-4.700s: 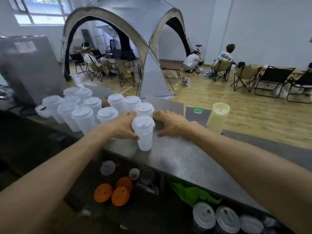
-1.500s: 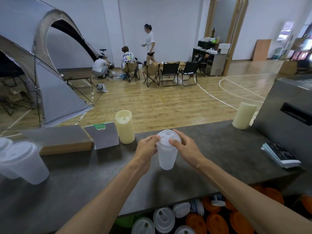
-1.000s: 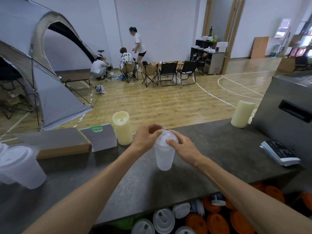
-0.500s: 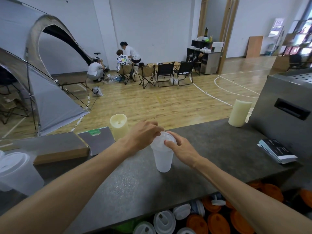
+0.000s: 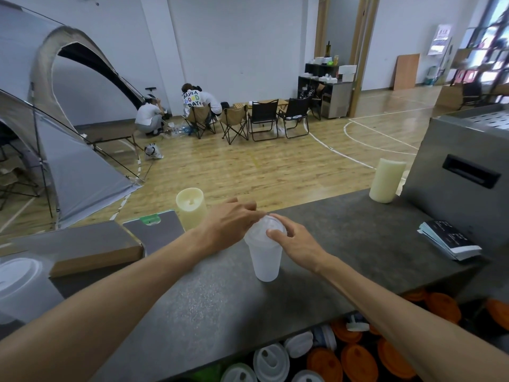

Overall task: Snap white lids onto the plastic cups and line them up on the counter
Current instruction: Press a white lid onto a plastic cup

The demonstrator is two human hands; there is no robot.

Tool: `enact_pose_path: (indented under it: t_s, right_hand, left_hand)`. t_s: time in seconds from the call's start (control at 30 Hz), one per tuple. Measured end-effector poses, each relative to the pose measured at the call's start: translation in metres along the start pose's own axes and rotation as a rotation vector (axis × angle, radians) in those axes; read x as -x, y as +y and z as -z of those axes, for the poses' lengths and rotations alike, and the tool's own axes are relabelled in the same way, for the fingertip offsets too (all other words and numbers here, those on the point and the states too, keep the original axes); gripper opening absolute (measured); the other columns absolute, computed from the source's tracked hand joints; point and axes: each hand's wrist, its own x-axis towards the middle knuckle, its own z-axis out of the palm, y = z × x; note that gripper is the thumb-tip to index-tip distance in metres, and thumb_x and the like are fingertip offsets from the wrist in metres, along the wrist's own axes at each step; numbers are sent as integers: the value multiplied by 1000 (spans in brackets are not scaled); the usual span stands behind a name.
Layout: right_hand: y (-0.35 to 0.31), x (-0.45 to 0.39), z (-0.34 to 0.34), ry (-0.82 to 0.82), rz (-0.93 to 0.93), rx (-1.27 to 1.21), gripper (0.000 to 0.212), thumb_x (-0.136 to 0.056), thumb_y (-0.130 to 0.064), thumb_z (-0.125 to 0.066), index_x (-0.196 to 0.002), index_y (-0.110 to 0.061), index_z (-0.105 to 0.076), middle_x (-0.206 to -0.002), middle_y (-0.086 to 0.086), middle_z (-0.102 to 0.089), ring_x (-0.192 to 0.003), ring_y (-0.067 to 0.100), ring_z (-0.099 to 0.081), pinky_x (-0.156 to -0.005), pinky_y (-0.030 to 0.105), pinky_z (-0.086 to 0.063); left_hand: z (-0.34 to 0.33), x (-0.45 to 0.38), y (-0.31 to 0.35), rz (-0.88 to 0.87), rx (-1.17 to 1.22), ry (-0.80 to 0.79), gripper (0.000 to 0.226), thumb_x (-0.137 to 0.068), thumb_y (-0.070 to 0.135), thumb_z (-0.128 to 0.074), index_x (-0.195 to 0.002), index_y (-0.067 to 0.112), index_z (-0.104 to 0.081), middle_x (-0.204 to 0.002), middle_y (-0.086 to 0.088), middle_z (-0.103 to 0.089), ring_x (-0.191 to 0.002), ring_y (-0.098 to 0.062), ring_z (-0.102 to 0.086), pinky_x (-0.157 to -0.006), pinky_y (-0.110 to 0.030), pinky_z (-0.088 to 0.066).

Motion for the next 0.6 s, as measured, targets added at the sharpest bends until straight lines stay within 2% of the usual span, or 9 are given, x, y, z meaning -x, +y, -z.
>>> enact_pose_path:
  t_s: [0.2, 0.3, 0.47, 0.53, 0.6]
  right_hand:
    - [-1, 1, 2, -14, 8, -22, 42, -100, -32, -58, -142, -31, -52, -134, -3, -60, -121, 17, -56, -94, 29, -49]
    - [-2, 0, 3, -15, 4, -29, 42, -100, -30, -59, -142, -29, -52, -132, -4, -60, -120, 16, -57, -92, 24, -49]
    - [-8, 5, 6, -3, -17, -13, 52, -99, -33, -62, -148, -25, -48, -142, -3, -56, -127, 17, -54, -89, 21, -45]
    - [-11, 7, 6, 44, -41, 4, 61, -97, -35, -64, -151, -19, -43, -146, 0, -51, -132, 19, -50, -94, 23, -43]
    - [-14, 9, 5, 128, -52, 9, 60, -95, -35, -67, -148, -16, -46, -141, 4, -55, -128, 19, -53, -94, 27, -44]
  left_hand:
    - [-13, 10, 4, 54, 23, 38, 54, -95, 1, -49, -146, 18, -49, -115, -1, -62, -94, -25, -64, -86, -39, -48]
    - [-18, 13, 9, 66, -60, 55, 66, -88, -3, -54, -151, 14, -41, -120, -2, -60, -97, -24, -64, -83, -35, -47]
    - [-8, 14, 19, 94, -182, 19, 64, -92, 7, -52, -153, 17, -35, -130, 0, -58, -109, -22, -61, -89, -33, -42]
    - [-3, 13, 20, 145, -146, -41, 63, -93, 10, -50, -154, 18, -33, -133, -1, -58, -112, -24, -61, -92, -35, -44]
    - [-3, 14, 25, 240, -59, -110, 63, -97, 13, -45, -156, 16, -27, -140, -6, -56, -117, -29, -59, -98, -42, -45]
